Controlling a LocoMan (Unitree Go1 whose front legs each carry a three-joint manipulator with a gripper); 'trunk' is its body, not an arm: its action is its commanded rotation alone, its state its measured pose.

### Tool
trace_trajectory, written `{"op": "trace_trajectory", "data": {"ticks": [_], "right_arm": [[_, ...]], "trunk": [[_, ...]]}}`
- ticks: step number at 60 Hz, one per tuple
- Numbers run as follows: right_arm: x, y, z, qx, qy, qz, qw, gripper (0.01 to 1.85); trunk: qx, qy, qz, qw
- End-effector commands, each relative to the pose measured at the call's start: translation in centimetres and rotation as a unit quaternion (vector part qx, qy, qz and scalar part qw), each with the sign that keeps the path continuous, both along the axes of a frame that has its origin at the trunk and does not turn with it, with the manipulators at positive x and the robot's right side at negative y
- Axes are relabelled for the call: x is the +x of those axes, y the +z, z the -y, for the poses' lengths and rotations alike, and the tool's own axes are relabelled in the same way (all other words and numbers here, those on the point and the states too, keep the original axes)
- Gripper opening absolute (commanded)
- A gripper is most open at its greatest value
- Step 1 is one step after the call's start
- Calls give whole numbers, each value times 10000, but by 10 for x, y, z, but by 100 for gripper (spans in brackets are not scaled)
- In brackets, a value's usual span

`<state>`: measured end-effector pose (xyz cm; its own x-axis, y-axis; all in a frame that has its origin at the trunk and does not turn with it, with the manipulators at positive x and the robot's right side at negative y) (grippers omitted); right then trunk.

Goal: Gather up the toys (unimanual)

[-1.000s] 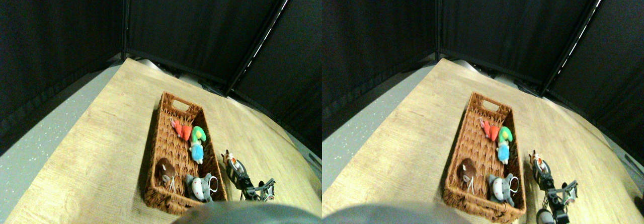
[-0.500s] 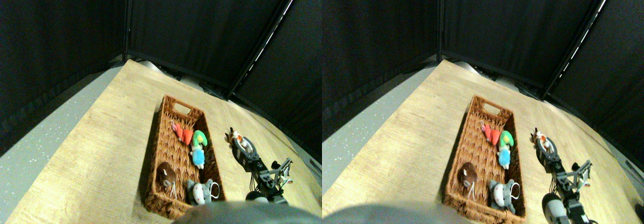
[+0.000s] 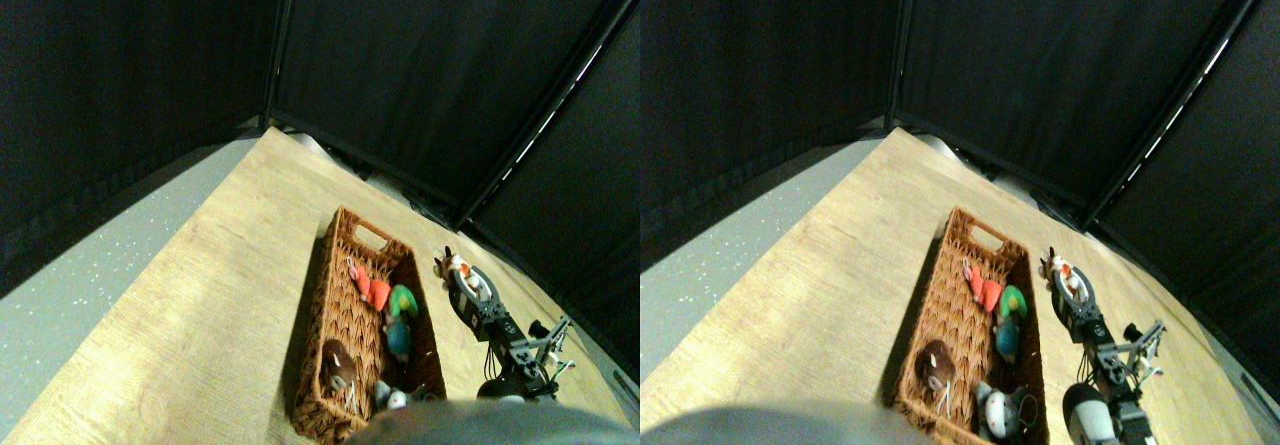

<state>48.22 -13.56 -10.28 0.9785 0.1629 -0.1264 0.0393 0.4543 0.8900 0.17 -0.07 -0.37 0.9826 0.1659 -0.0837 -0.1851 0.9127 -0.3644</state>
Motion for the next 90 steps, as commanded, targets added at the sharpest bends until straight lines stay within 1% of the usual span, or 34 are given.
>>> {"op": "trace_trajectory", "data": {"ticks": [1, 9, 17, 21, 36, 38, 39, 40, 41, 42, 43, 44, 45, 47, 48, 50, 51, 53, 60, 64, 66, 67, 68, 70, 71, 72, 76, 78, 79, 83, 84, 86, 88, 90], "right_arm": [[-2, 0, -6, 88, 120, -8, 9999, 6], [-3, -4, -18, 187, 154, -48, 9997, 6], [-4, -7, -22, 113, 249, -91, 9996, 6], [-4, -8, -23, 127, 302, -104, 9994, 6], [-5, -13, -19, 254, 294, -106, 9992, 6], [-6, -12, -17, 216, 514, -191, 9983, 7], [-7, -12, -17, 169, 525, -220, 9982, 18], [-7, -12, -17, 109, 531, -239, 9982, 37], [-7, -12, -16, 27, 529, -240, 9983, 60], [-7, -12, -16, 27, 529, -240, 9983, 60], [-8, -11, -15, -101, 485, -199, 9986, 85], [-8, -11, -14, -280, 519, -177, 9981, 104], [-8, -11, -13, -439, 598, -170, 9971, 116], [-9, -10, -12, -358, 561, -163, 9976, 132], [-9, -10, -12, -358, 561, -163, 9976, 132], [-8, -10, -10, -393, 606, -169, 9972, 138], [-8, -9, -9, -400, 610, -163, 9972, 139], [-8, -9, -9, -352, 493, -105, 9981, 137], [-8, -7, -6, -383, 407, -23, 9984, 134], [-7, -6, -2, -413, 235, 94, 9988, 129], [-6, -6, 0, -411, 233, 109, 9988, 127], [-5, -5, 2, -403, 215, 124, 9989, 125], [-5, -4, 3, -327, 83, 176, 9993, 120], [-4, -3, 7, -460, 81, 308, 9984, 110], [-3, -2, 10, -601, -42, 330, 9976, 107], [-3, -2, 10, -601, -42, 330, 9976, 107], [-1, 1, 23, -481, -237, 431, 9976, 105], [0, 2, 27, -453, -239, 487, 9975, 105], [2, 2, 31, -463, -179, 526, 9974, 102], [6, 4, 47, -653, -291, 714, 9949, 95], [6, 4, 47, -653, -291, 714, 9949, 95], [7, 5, 53, -754, -510, 793, 9927, 93], [6, 6, 59, -722, -557, 803, 9926, 93], [2, 8, 62, -737, -707, 816, 9914, 98]], "trunk": [[-75, 176, 42, 9998], [-106, 221, 44, 9997], [-120, 223, 39, 9997], [-113, 221, 39, 9997], [-73, 169, 24, 9998], [-66, 166, 23, 9998], [-65, 164, 23, 9998], [-65, 162, 23, 9998], [-65, 162, 23, 9998], [-58, 157, 21, 9999], [-53, 150, 15, 9999], [-52, 149, 15, 9999], [-51, 148, 15, 9999], [-50, 145, 17, 9999], [-50, 145, 17, 9999], [-50, 145, 17, 9999], [-32, 125, 15, 9999], [-31, 123, 16, 9999], [-4, 93, 4, 10000], [22, 54, -6, 10000], [28, 40, -7, 10000], [32, 34, -7, 10000], [43, 19, -9, 10000], [65, -8, -16, 10000], [71, -14, -18, 10000], [77, -20, -19, 10000], [123, -84, -22, 9999], [144, -120, -20, 9998], [152, -132, -20, 9998], [201, -208, -23, 9996], [218, -225, -18, 9995], [237, -247, -19, 9994], [256, -268, -31, 9993], [280, -298, -40, 9992]]}}
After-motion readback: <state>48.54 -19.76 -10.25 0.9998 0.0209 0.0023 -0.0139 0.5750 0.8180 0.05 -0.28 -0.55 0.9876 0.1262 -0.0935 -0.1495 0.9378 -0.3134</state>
